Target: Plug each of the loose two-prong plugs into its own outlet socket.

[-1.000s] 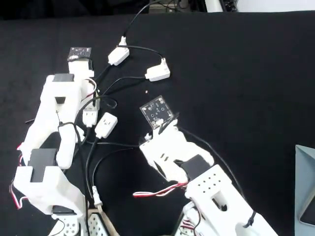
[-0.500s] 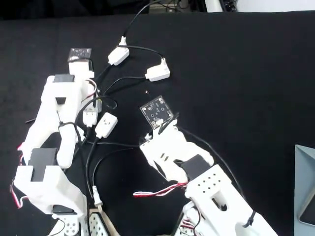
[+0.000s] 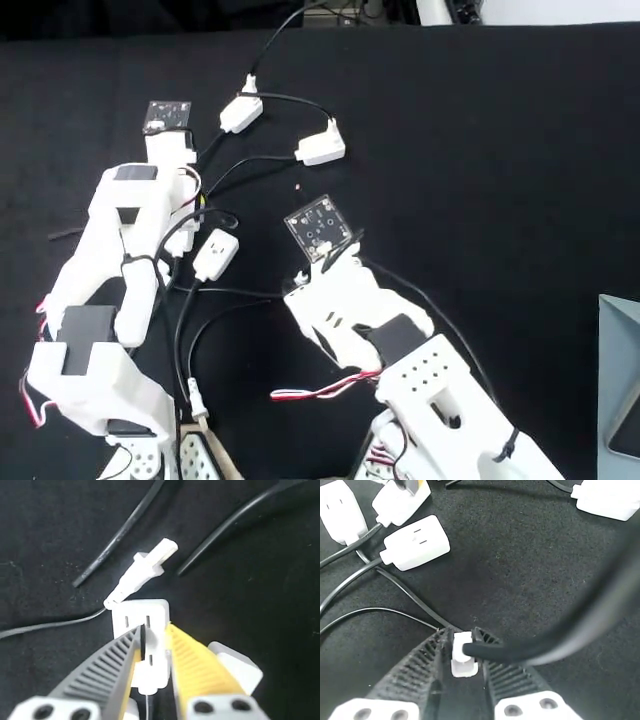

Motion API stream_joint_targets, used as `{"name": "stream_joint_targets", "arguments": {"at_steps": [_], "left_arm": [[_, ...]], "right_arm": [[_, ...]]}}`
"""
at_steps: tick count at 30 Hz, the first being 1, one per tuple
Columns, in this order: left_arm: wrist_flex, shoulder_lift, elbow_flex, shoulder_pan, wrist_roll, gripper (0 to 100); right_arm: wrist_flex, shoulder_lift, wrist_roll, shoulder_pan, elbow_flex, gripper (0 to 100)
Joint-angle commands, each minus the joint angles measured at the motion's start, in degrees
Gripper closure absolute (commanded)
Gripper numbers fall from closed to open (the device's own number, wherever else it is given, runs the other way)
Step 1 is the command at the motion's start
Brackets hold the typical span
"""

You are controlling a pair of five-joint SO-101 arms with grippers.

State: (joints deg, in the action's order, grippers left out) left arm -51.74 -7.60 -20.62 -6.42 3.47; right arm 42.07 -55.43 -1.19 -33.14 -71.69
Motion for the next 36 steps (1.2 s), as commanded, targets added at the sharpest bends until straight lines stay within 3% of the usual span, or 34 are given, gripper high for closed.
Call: {"name": "stream_joint_targets", "arguments": {"at_steps": [1,12,18,24,29,36], "left_arm": [[-2.6,0.4,1.2,-0.8,-0.2,83],[-12.0,-0.1,10.1,-3.6,0.4,80],[-12.1,-0.2,10.6,-6.1,4.1,80],[-12.0,-3.1,11.2,-3.3,4.2,80],[-12.4,-5.6,12.5,-2.6,3.7,72],[-12.0,-6.2,13.1,-3.4,3.9,72]], "right_arm": [[-0.6,0.2,0.4,0.7,0.1,98.6],[-0.6,0.2,0.4,0.7,0.1,98.6],[-1.1,0.2,0.2,0.7,-0.5,98.6],[-1.1,0.2,0.2,0.7,-0.5,98.6],[-1.1,0.2,0.2,0.7,-0.7,98.6],[-1.1,0.2,0.2,0.7,-0.7,98.6]]}}
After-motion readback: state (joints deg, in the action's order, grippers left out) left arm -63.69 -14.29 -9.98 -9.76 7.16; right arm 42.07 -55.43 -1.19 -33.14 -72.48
